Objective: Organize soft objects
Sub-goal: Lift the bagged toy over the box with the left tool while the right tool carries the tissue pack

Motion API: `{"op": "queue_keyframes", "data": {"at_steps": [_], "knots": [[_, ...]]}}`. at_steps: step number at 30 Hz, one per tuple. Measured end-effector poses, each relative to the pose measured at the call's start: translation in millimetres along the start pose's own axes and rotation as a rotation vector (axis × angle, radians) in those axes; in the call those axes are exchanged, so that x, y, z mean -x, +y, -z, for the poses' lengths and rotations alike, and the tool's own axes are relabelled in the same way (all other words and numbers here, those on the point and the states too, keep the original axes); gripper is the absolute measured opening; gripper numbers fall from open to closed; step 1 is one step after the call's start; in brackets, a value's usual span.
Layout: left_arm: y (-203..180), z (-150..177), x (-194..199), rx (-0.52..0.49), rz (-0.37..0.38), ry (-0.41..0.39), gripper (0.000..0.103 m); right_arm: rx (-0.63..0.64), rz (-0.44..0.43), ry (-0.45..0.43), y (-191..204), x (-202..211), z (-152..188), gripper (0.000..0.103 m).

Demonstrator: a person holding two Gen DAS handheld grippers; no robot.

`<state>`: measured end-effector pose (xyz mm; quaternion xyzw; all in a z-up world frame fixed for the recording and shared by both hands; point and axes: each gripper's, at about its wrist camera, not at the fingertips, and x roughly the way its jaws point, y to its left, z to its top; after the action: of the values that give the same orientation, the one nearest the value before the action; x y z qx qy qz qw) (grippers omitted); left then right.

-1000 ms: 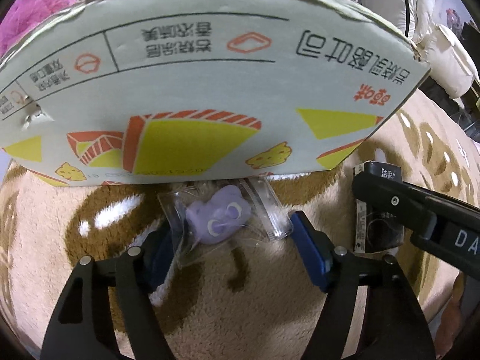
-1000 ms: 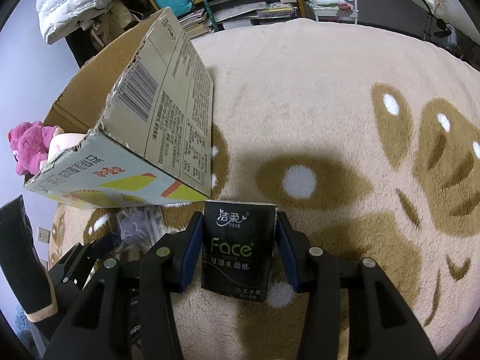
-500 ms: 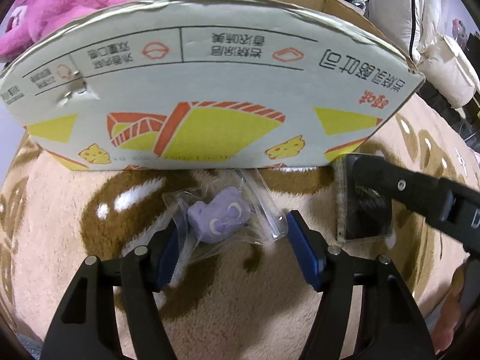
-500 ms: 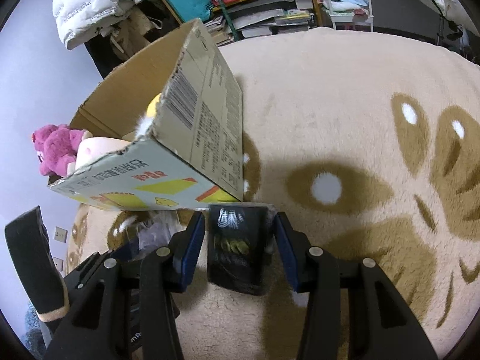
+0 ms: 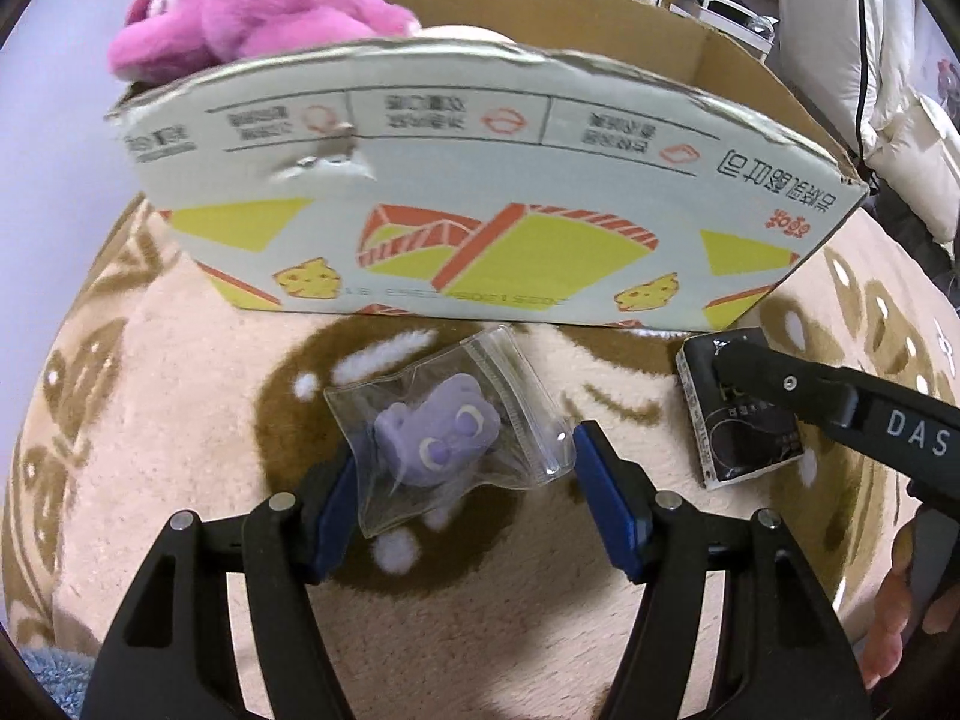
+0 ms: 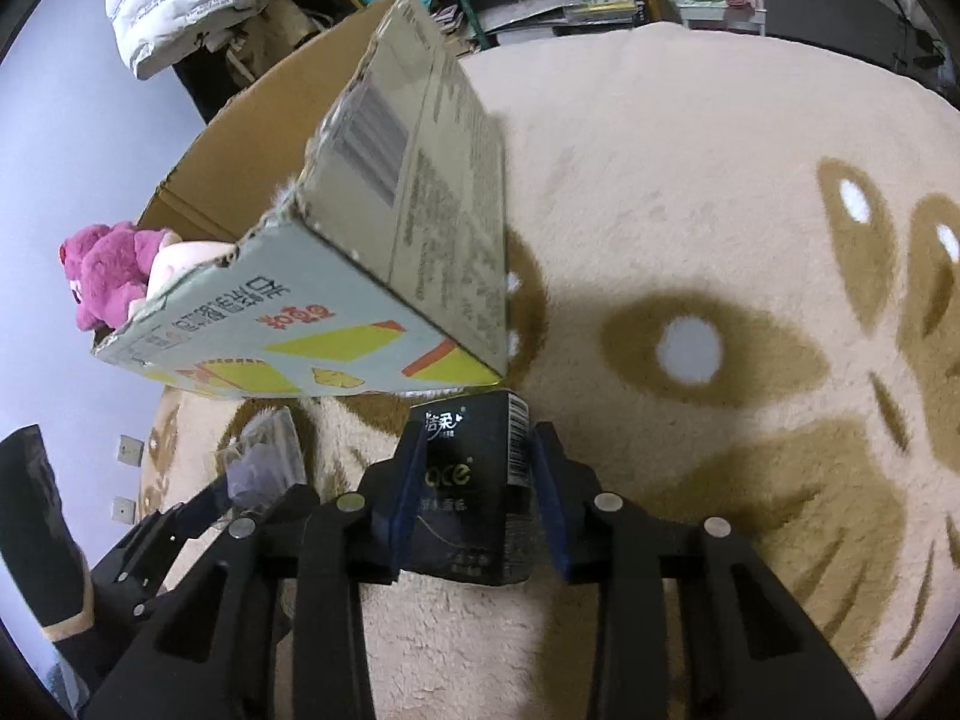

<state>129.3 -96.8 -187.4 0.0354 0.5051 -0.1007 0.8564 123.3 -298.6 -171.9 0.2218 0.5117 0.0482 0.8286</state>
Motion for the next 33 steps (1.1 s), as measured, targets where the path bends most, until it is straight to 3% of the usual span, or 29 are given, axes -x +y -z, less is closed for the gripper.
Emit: {"op": "queue_keyframes", "data": {"at_steps": [2,7,10,19,25,33], "knots": [[2,2,3,-0.006,-0.012,-0.008,0.067,0.007,0.012,0.008,2,-3,1,0.051],[4,1,12,-0.009,-0.020,-0.022,0.067,0.042,0.037,0.023,9,-10,4,0.053],[1,0,25,-0.015,-0.042,-0.066,0.067,0.060,0.044,0.028,12,-12,4,0.045],[-6,4,67,-0.022,-0.092,-0.166,0.067,0.108,0.047,0.002,31,-3,11,0.037],[5,-6,94,0.020,-0.124,-0.245,0.066,0.128,0.031,-0.056,36,23,17,0.037],[18,-6,143,0.027,-0.209,-0.416,0.067,0.190,0.006,-0.238,52,86,22,0.037]]}}
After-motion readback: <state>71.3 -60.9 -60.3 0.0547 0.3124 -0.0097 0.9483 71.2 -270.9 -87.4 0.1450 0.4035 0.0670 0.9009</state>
